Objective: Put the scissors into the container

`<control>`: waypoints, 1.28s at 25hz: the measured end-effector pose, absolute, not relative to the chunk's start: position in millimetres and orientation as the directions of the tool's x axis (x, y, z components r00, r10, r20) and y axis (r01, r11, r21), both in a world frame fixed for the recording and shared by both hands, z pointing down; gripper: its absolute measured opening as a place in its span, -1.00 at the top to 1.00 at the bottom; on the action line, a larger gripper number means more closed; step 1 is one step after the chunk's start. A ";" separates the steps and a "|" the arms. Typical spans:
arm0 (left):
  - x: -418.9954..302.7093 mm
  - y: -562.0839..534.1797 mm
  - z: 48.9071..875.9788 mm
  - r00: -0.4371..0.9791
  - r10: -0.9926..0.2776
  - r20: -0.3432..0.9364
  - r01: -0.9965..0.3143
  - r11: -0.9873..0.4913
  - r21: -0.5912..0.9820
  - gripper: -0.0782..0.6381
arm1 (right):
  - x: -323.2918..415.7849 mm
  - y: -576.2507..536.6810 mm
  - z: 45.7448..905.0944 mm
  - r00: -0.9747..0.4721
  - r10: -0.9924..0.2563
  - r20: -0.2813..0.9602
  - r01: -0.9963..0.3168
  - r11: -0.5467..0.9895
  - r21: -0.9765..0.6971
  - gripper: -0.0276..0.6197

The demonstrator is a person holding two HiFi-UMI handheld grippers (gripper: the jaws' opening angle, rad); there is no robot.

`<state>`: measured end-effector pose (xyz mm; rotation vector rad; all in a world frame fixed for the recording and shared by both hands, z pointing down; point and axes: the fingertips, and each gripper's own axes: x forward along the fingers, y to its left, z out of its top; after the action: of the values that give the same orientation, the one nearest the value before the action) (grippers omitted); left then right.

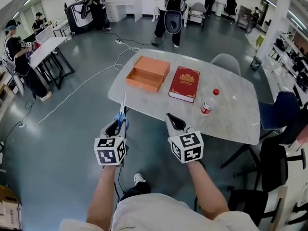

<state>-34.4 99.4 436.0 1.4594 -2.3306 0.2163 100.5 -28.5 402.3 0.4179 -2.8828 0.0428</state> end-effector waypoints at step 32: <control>-208.4 43.2 454.5 -0.255 -0.879 0.403 -0.939 0.325 0.113 0.55 | -68.8 -73.1 405.7 -0.880 -0.393 0.266 -0.400 0.916 0.029 0.90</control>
<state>-208.4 43.2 454.5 1.6101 -2.2039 0.2097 -68.8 -73.1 405.7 0.5922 -2.8097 0.0382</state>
